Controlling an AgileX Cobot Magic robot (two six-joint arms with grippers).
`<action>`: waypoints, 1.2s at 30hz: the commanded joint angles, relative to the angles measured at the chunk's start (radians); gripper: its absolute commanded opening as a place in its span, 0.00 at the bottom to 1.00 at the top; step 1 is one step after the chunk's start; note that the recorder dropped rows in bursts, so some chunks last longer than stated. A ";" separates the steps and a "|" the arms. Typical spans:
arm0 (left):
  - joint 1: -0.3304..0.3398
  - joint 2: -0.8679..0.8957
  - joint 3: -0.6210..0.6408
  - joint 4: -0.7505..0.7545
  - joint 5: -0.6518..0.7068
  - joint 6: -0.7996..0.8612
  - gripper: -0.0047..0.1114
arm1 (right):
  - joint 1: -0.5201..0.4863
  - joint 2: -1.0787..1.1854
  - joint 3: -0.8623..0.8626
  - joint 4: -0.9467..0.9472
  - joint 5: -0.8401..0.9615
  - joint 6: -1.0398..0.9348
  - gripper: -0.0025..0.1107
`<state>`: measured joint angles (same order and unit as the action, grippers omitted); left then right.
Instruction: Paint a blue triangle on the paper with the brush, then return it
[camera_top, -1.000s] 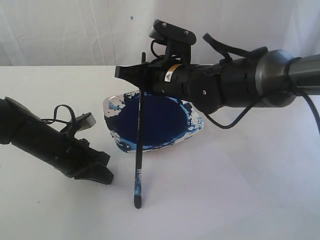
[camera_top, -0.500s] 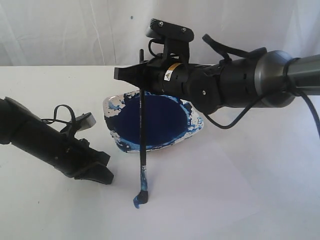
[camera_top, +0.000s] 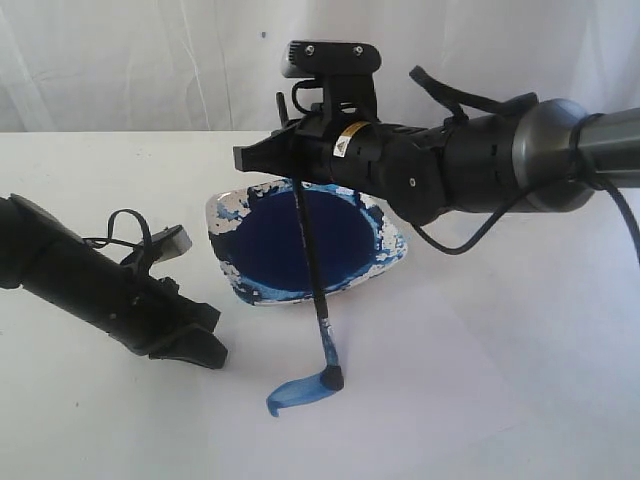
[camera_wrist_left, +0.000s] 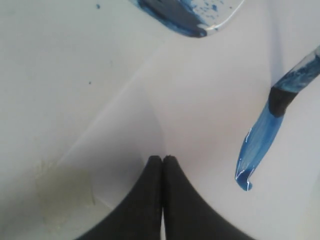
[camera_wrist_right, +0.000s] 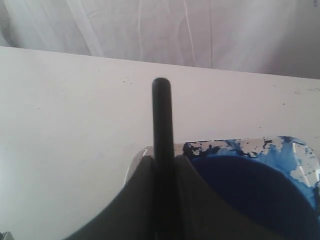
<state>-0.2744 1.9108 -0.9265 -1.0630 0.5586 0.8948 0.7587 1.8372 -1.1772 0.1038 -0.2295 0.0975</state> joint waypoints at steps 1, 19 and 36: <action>-0.005 0.006 0.009 0.040 -0.018 0.002 0.04 | -0.050 -0.002 0.004 -0.008 -0.011 -0.022 0.02; -0.005 0.006 0.009 0.040 -0.018 0.002 0.04 | -0.208 -0.024 0.004 0.003 -0.001 -0.076 0.02; -0.005 0.006 0.009 0.040 -0.018 0.002 0.04 | -0.190 -0.236 0.004 0.109 0.251 -0.047 0.02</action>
<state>-0.2744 1.9108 -0.9265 -1.0630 0.5586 0.8948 0.5546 1.6267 -1.1766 0.2022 0.0000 0.0368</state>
